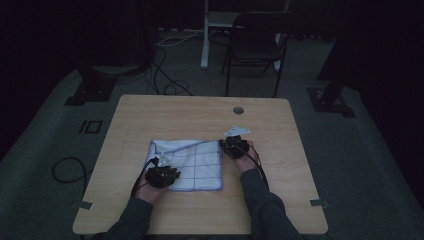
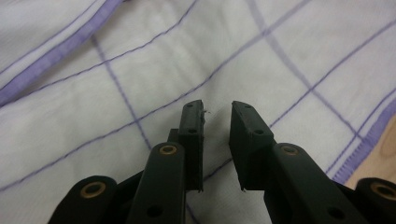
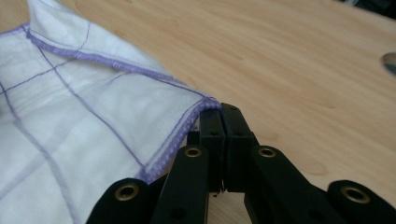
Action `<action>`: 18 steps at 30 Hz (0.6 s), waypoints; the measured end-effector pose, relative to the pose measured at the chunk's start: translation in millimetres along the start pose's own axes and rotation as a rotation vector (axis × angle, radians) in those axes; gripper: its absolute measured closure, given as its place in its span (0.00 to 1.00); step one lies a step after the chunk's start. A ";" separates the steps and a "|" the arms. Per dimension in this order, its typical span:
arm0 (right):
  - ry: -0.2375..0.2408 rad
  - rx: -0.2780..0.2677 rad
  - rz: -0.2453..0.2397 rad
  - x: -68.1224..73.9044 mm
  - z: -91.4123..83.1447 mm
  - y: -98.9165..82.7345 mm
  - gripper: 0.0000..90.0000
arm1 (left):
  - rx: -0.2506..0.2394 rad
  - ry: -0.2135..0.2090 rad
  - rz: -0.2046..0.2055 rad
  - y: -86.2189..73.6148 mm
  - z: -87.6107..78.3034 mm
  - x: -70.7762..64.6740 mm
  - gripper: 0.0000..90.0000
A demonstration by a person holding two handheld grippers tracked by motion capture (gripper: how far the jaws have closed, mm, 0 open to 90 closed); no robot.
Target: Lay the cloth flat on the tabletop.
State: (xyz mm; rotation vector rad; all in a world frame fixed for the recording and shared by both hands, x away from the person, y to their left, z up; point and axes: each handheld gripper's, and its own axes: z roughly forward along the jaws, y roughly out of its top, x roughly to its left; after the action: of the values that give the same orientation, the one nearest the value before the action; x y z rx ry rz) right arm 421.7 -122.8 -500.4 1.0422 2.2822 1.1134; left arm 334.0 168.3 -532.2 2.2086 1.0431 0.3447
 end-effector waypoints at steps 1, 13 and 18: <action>0.002 -0.006 -0.002 -0.7 -2.5 0.4 1.00 | 0.004 -0.002 0.003 -0.7 -1.0 0.5 0.84; 0.019 -0.053 -0.067 13.8 -24.4 -5.9 0.99 | 0.045 0.006 -0.003 -10.7 -15.9 14.7 0.85; 0.062 -0.033 -0.082 18.8 -30.6 -15.1 0.94 | 0.056 0.034 -0.019 -17.5 -24.1 25.9 0.84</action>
State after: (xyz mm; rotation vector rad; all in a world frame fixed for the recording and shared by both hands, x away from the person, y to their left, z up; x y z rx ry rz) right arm 383.9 -130.0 -494.3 0.9054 2.3241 1.1607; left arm 328.7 207.0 -527.0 2.2480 1.1035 0.3503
